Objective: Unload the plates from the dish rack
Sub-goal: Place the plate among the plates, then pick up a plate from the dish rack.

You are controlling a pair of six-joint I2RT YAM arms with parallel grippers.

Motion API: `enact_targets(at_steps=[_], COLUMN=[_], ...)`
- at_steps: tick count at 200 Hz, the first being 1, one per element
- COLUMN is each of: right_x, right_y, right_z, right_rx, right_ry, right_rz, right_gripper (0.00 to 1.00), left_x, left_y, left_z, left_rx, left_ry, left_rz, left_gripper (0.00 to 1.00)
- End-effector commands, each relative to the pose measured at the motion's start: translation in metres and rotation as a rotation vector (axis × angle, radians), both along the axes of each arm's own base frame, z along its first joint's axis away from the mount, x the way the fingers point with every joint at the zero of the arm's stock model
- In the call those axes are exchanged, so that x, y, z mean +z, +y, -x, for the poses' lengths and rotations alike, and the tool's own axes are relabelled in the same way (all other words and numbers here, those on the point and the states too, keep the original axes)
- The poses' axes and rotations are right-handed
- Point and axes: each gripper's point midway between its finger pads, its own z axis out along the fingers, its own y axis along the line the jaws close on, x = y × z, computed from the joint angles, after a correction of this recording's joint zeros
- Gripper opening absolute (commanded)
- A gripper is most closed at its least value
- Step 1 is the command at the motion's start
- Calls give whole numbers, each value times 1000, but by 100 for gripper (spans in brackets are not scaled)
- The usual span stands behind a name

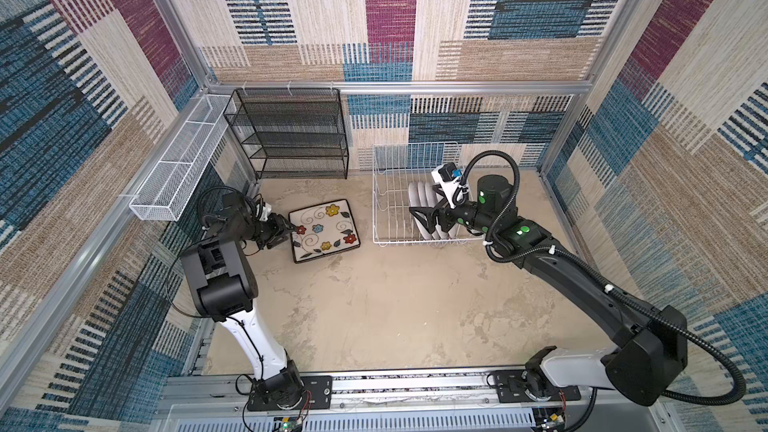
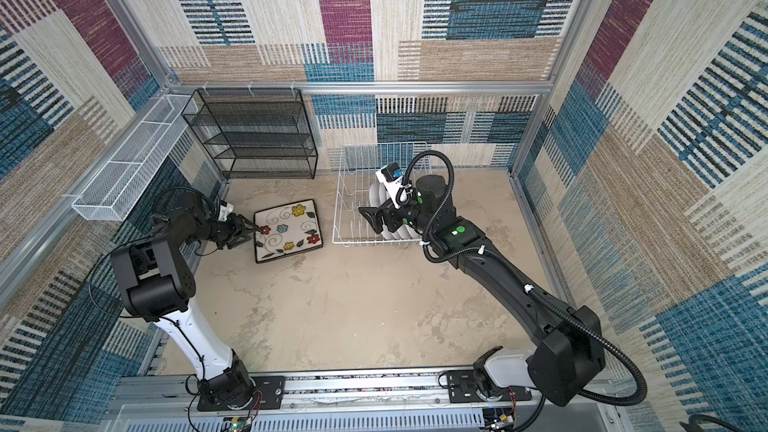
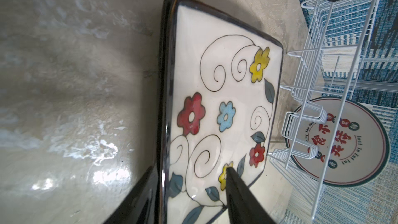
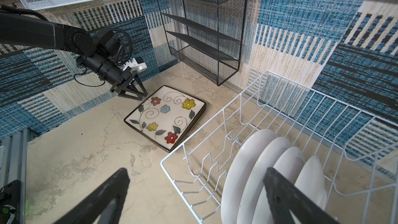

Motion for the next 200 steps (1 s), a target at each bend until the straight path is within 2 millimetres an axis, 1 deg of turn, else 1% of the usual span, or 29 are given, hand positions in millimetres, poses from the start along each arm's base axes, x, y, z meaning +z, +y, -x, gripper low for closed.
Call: enact_targets(at_steps=[1,33,66,78,104,129,141,154,158,180,200], right_x=[6,6,4,4,3,0,-2,-6,-7,-13,-20], right_y=[-2,-5,-9,-8,-11,-17,-21,-25,-26,-33,-36], right_z=[0,1,0,1,2,4,6,8,9,10,12], right_rx=[-8,-16,-31,-27,-38,-64,-78,-95,-100,-128,-136], right_ry=[-28,-43,-53,-49,-47,-36,-32,-28,-27,-12,6], right_rz=[0,14,38,37,38,38,37,43,44,60,71], right_gripper=[100,100,100,100,100,100,100,100,100,100,100], left_x=[12,49,101,120,166,200,213,224,225,235,239], left_y=[2,-6,-20,-28,-55,-77,-88,-104,-104,-123,-138], left_z=[1,3,8,12,22,33,39,45,45,54,59], left_rx=[24,41,36,21,-50,-94,-104,-132,-118,-137,-149], left_ry=[-5,-78,-188,-234,-352,-429,-460,-488,-489,-515,-526], left_rz=[-14,-10,-44,-53,-91,-127,-153,-153,-182,-208,-204], left_gripper=[57,61,66,66,69,69,69,69,69,69,69])
